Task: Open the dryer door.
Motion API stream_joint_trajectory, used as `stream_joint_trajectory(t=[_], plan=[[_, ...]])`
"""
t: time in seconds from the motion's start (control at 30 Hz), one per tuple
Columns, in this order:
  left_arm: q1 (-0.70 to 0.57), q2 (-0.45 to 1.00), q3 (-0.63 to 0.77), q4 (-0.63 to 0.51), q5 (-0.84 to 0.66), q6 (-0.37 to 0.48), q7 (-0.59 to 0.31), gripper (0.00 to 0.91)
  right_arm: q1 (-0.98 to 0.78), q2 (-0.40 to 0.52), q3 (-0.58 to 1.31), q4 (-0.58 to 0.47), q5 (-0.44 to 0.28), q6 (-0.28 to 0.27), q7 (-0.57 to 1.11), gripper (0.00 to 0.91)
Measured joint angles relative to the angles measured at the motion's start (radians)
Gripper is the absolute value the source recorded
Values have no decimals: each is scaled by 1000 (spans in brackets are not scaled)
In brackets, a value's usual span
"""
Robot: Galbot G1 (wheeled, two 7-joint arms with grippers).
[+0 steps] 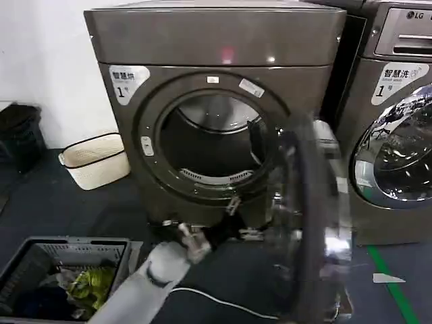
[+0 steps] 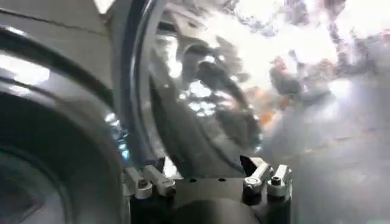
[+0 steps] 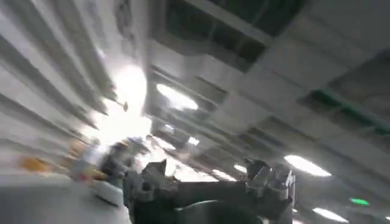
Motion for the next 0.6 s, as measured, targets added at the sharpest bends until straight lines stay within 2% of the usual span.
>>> stream_joint_trajectory(t=[0.2, 0.6], plan=[[-79, -71, 84, 78, 6, 0, 4, 907, -6, 34, 43, 23, -26, -29, 34, 907], [-228, -206, 188, 250, 9, -2, 12, 907, 2, 74, 46, 55, -36, -13, 46, 907]])
